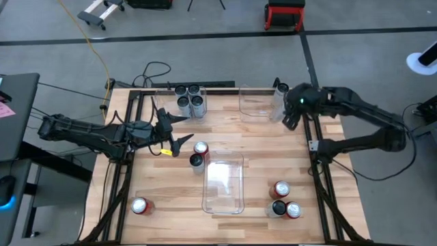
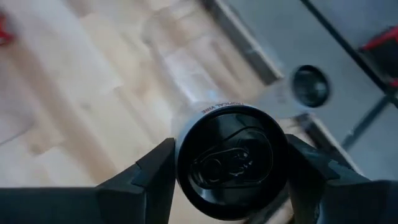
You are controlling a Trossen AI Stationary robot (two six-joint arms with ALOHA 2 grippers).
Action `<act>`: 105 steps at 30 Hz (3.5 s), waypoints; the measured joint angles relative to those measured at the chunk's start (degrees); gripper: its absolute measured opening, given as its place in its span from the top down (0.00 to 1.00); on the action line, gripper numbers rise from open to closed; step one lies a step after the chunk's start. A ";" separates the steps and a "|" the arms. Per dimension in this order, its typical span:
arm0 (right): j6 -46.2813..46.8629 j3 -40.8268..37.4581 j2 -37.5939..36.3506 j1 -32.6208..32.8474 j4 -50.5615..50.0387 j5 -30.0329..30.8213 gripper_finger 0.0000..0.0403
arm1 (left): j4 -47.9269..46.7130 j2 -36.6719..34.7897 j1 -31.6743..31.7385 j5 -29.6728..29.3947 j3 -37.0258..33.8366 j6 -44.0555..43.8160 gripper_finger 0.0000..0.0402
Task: Sort soda cans
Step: Put the white-yellow soda can into the top right transparent bin
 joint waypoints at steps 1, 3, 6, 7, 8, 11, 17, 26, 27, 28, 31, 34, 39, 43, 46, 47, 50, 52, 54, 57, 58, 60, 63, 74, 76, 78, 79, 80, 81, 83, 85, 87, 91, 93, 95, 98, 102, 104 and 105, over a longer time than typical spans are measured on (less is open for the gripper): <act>-1.01 0.00 0.06 -1.66 0.51 0.01 0.42 | 0.02 0.01 0.00 0.00 0.00 0.10 0.16; -2.81 0.00 0.19 -4.83 1.86 0.05 0.42 | 0.02 -0.01 0.00 0.00 0.00 0.12 0.16; -6.41 0.00 1.09 -8.60 4.46 -0.16 0.42 | 0.02 0.00 0.00 0.00 0.00 0.08 0.16; -7.31 0.00 1.58 -9.45 5.23 -0.48 0.42 | 0.00 -0.01 0.00 0.00 0.00 0.08 0.16; -8.14 0.00 2.09 -10.33 5.66 -1.26 0.42 | 0.00 -0.01 0.00 0.00 0.00 0.08 0.16; -9.47 -0.02 3.85 -12.98 5.35 -4.49 0.42 | 0.00 -0.01 0.00 0.00 0.00 0.08 0.16; -12.25 -4.05 5.84 -17.13 8.98 -5.55 0.42 | -0.20 -0.01 -0.02 0.00 0.00 0.32 0.16; -14.65 -8.53 5.77 -25.28 10.79 -11.00 0.43 | -1.07 -0.01 -0.02 -0.05 0.00 0.67 0.16; -14.90 -8.76 5.77 -25.78 10.98 -11.00 0.43 | -1.00 -0.01 -0.02 -0.13 0.00 0.71 0.16; -15.10 -8.97 5.77 -26.12 11.38 -10.99 0.43 | -0.88 -0.01 -0.02 -0.17 0.00 0.73 0.16; -15.28 -10.24 5.75 -26.69 12.69 -11.07 0.43 | -0.48 -0.01 -0.02 -0.36 0.00 0.76 0.16; -16.03 -12.27 5.75 -27.09 14.63 -12.41 0.43 | -0.31 -0.01 -0.02 -0.37 0.00 0.75 0.16; -16.58 -14.74 5.77 -27.42 17.33 -12.82 0.43 | -0.20 -0.03 -0.02 -0.39 0.00 0.20 0.16; -17.03 -15.81 5.77 -27.44 17.64 -12.67 0.40 | 0.05 -0.03 -0.02 -0.42 0.00 0.03 0.16; -17.52 -16.39 5.77 -27.22 18.01 -12.67 0.37 | 0.24 -0.05 -0.02 -0.44 0.00 -0.07 0.16; -17.64 -16.45 5.77 -27.22 18.36 -12.67 0.35 | 0.24 -0.03 -0.02 -0.44 0.00 -0.09 0.16; -17.65 -16.48 5.77 -27.22 19.62 -12.67 0.31 | 0.22 -0.05 -0.02 -0.48 0.00 -0.10 0.16; -17.64 -16.48 5.77 -27.22 20.28 -12.74 0.28 | 0.24 -0.05 -0.02 -0.48 0.00 -0.32 0.16; -17.65 -16.48 5.77 -27.22 20.64 -13.36 0.25 | 0.22 -0.05 -0.02 -0.48 0.00 -0.41 0.16; -17.48 -16.45 5.70 -27.22 21.53 -13.66 0.22 | 0.20 -0.05 -0.02 -0.46 0.00 -0.36 0.16; -17.32 -16.44 5.68 -27.22 21.51 -13.81 0.22 | 0.20 -0.05 -0.02 -0.46 0.00 -0.38 0.16; -17.02 -16.44 5.70 -27.22 21.34 -13.87 0.21 | 0.17 -0.05 -0.02 -0.46 0.00 -0.36 0.16; -16.57 -16.44 5.73 -27.22 21.28 -13.87 0.21 | 0.18 -0.05 -0.02 -0.46 0.00 -0.42 0.16; -7.79 -13.09 3.29 -26.91 18.49 -13.82 0.21 | -2.64 -0.09 -0.09 -0.42 0.00 1.52 0.16; -6.25 -11.42 0.36 -26.07 19.25 -13.77 0.21 | -4.74 -0.38 -0.11 -0.41 0.00 2.71 0.16; -5.95 -10.57 -3.23 -25.07 22.23 -13.79 0.21 | -5.22 -0.47 -0.11 -0.42 0.00 3.07 0.16; -5.88 -10.45 -5.23 -24.49 24.00 -13.77 0.21 | -5.84 -0.47 -0.11 -0.42 0.00 3.01 0.16; -5.54 -10.45 -7.23 -23.77 25.55 -13.79 0.21 | -6.38 -0.46 -0.11 -0.34 0.00 2.88 0.16; -5.30 -10.43 -9.17 -22.99 26.82 -13.81 0.21 | -6.86 -0.31 -0.11 -0.10 0.00 2.45 0.16; -4.90 -10.54 -12.60 -21.23 28.86 -13.81 0.21 | -8.27 0.04 -0.11 1.16 0.00 1.43 0.16; -4.86 -11.86 -15.89 -19.22 31.37 -13.84 0.21 | -9.99 0.12 -0.13 1.43 0.00 -0.21 0.16; -4.02 -13.76 -18.53 -16.95 33.21 -13.85 0.21 | -9.89 0.10 -0.24 1.61 0.00 -3.15 0.16; -1.32 -19.36 -22.00 -12.02 37.09 -13.90 0.21 | -10.25 0.11 -2.64 1.16 0.00 -6.33 0.16; -0.95 -22.11 -22.80 -9.26 39.15 -13.92 0.21 | -11.58 0.58 -5.46 -1.00 0.00 -8.81 0.17; -0.82 -24.57 -22.93 -6.15 41.10 -13.92 0.21 | -13.28 1.53 -9.45 -4.61 0.00 -10.94 0.19; -0.55 -26.93 -22.38 -0.77 43.03 -13.94 0.21 | -13.31 3.51 -16.15 -8.76 -0.02 -12.91 0.22; 1.27 -30.14 -21.29 6.62 49.88 -13.92 0.21 | -12.20 7.21 -23.02 -13.36 0.02 -15.23 0.23; 1.98 -31.53 -20.55 10.20 54.77 -12.92 0.21 | -11.02 9.28 -25.51 -15.98 0.01 -15.62 0.23; 2.00 -32.35 -20.24 11.87 57.08 -12.18 0.21 | -10.48 10.18 -26.62 -17.38 0.02 -15.74 0.23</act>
